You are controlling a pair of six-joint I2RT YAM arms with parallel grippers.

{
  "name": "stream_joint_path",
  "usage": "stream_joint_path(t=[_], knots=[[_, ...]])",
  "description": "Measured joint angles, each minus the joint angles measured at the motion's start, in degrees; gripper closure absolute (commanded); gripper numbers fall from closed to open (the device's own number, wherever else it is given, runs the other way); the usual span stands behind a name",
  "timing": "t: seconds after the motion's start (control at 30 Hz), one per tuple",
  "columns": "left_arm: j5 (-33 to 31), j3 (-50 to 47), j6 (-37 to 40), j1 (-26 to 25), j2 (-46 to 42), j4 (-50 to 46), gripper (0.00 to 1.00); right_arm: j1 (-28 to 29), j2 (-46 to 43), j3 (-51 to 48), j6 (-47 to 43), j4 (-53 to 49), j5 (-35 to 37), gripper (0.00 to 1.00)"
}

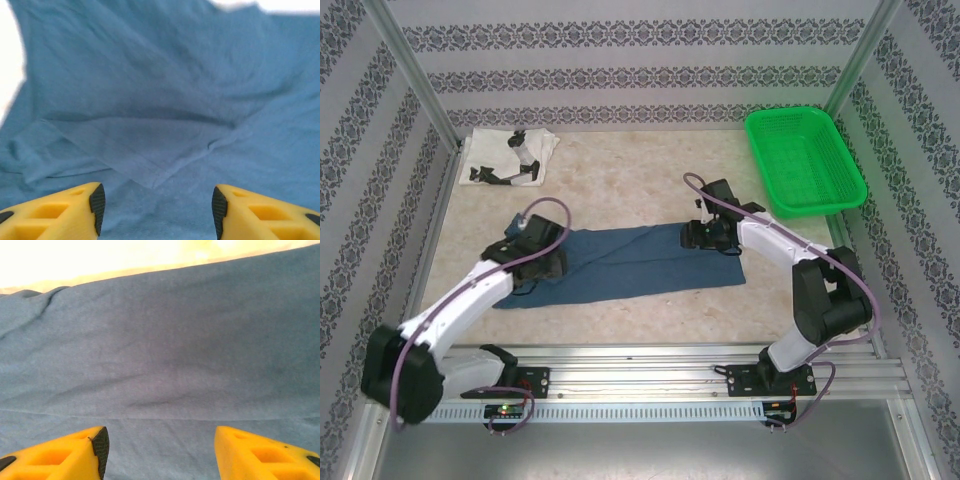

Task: Fold and stack the t-shirts

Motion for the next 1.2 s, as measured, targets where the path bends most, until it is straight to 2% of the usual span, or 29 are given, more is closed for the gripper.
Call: stream_joint_path(t=[0.1,0.27,0.5,0.57,0.67,0.77,0.83,1.0,1.2], knots=[[-0.8,0.2,1.1,-1.8,7.8,-0.2,0.48,-0.6,-0.8,-1.2,0.0,0.4,-0.2,0.41],[-0.9,2.9,3.4,-1.8,16.5,-0.4,0.55,-0.7,-1.4,-1.7,0.0,0.8,-0.5,0.41],[-1.8,5.1,5.0,-1.8,20.3,0.1,0.60,-1.4,-1.5,-1.7,0.0,1.2,-1.1,0.41],[-2.5,6.4,5.1,-1.8,21.7,0.1,0.66,-1.5,-1.6,-1.8,0.0,1.3,-1.1,0.41],[-2.8,7.4,5.2,-1.8,23.8,0.3,0.79,-1.5,-1.8,-2.1,0.0,1.4,-1.3,0.41],[-2.6,7.4,5.2,-1.8,24.4,0.2,0.92,-1.5,-1.8,-2.3,0.0,1.5,-1.3,0.41],[-2.6,7.4,5.1,-1.8,24.3,0.2,0.97,-1.5,-1.9,-2.4,0.0,1.4,-1.3,0.41],[-1.9,7.4,4.8,-1.8,22.5,-0.1,1.00,-1.5,-2.5,-2.5,0.0,1.5,-1.3,0.42],[2.9,7.4,3.3,-1.9,15.7,-0.6,1.00,-2.0,-2.7,-2.5,0.0,1.4,-1.4,0.42]])
